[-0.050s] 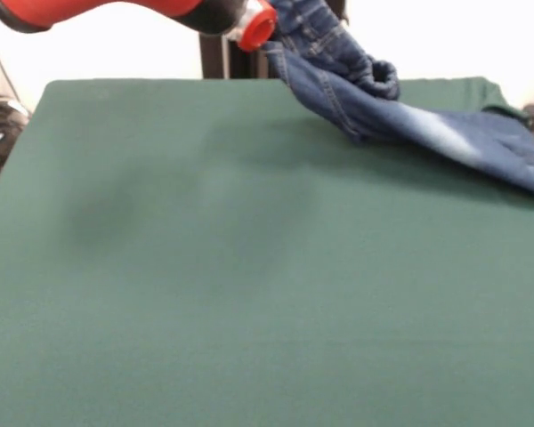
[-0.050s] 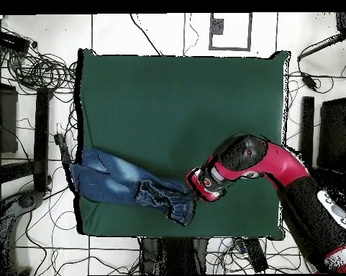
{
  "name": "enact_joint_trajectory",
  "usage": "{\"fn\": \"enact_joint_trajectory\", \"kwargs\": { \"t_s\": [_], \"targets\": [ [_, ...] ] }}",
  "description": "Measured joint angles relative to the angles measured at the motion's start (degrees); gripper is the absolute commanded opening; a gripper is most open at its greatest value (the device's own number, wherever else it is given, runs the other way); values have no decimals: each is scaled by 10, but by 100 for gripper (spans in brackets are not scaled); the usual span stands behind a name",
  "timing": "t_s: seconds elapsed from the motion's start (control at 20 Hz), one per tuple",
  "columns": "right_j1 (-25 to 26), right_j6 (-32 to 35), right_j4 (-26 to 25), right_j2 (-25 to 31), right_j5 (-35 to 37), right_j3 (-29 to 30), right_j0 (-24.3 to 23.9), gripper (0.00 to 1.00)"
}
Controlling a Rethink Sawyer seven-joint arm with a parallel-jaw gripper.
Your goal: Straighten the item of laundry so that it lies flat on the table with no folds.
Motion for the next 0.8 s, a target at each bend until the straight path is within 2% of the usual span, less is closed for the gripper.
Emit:
{"fn": "enact_joint_trajectory", "kwargs": {
  "t_s": [0.5, 0.8],
  "targets": [
    [19, -8, -41, 30, 6, -35, -8, 0],
    [32, -53, -53, 38, 15, -50, -14, 0]
  ]
}}
